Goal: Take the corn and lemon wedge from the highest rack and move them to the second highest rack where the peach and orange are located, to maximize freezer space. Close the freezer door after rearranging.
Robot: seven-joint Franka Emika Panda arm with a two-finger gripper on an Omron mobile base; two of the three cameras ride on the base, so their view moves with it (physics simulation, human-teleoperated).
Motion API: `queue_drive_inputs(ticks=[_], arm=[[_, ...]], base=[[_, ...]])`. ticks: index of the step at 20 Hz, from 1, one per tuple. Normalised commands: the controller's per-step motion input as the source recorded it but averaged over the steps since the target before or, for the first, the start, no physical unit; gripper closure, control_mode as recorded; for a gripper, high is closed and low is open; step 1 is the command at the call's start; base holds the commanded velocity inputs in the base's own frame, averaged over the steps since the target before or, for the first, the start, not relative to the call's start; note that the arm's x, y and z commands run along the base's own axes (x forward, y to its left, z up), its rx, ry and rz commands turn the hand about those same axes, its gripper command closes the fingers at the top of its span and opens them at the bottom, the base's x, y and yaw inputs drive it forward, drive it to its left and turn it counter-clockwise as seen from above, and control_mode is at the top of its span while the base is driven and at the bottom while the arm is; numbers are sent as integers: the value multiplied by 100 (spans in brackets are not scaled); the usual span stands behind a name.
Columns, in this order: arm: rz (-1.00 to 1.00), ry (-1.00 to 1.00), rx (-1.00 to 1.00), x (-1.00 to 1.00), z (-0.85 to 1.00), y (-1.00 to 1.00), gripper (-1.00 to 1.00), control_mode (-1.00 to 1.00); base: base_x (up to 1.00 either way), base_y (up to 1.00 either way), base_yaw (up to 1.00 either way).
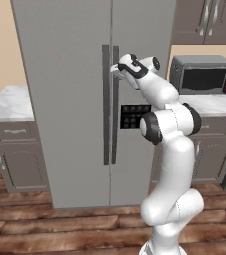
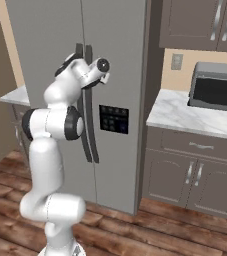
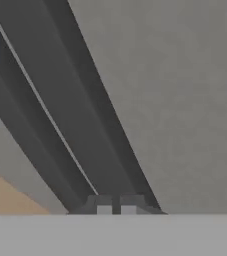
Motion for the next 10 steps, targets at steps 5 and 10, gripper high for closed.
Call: queue_drive_inputs(ticks=[5, 10], arm=[[-21, 0, 0, 32, 0, 38, 100, -100], [-20, 1, 0, 18, 0, 25, 100, -100]], base=[[0, 0, 0], [0, 0, 0]])
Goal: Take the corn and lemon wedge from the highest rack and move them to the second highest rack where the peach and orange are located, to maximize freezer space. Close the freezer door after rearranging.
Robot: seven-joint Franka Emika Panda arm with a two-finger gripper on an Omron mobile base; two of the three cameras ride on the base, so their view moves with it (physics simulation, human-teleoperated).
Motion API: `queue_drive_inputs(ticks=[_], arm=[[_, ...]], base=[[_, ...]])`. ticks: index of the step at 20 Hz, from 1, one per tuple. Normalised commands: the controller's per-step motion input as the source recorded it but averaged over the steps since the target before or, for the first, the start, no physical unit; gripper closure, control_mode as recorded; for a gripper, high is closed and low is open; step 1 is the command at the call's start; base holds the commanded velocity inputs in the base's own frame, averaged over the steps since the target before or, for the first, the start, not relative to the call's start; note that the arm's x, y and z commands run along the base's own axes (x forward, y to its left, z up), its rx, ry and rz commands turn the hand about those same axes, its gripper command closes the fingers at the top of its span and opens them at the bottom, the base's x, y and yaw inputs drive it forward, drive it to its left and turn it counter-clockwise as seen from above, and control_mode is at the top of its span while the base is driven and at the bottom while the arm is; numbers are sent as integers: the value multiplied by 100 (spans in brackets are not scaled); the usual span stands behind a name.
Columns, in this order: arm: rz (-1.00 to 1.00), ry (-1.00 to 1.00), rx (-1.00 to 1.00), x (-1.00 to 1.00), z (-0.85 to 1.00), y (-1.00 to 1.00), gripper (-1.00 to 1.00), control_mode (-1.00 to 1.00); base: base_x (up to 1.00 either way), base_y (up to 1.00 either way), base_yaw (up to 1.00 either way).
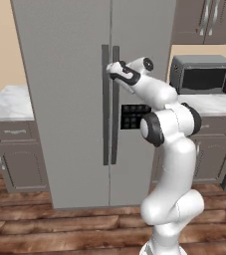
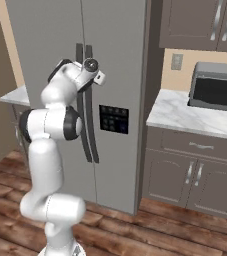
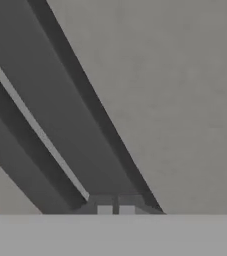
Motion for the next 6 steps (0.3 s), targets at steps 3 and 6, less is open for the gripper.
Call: queue_drive_inputs(ticks=[3, 6], arm=[[-18, 5, 0, 9, 5, 15, 100, -100], [-16, 10, 0, 10, 1, 18, 100, -100]], base=[[0, 0, 0], [0, 0, 0]])
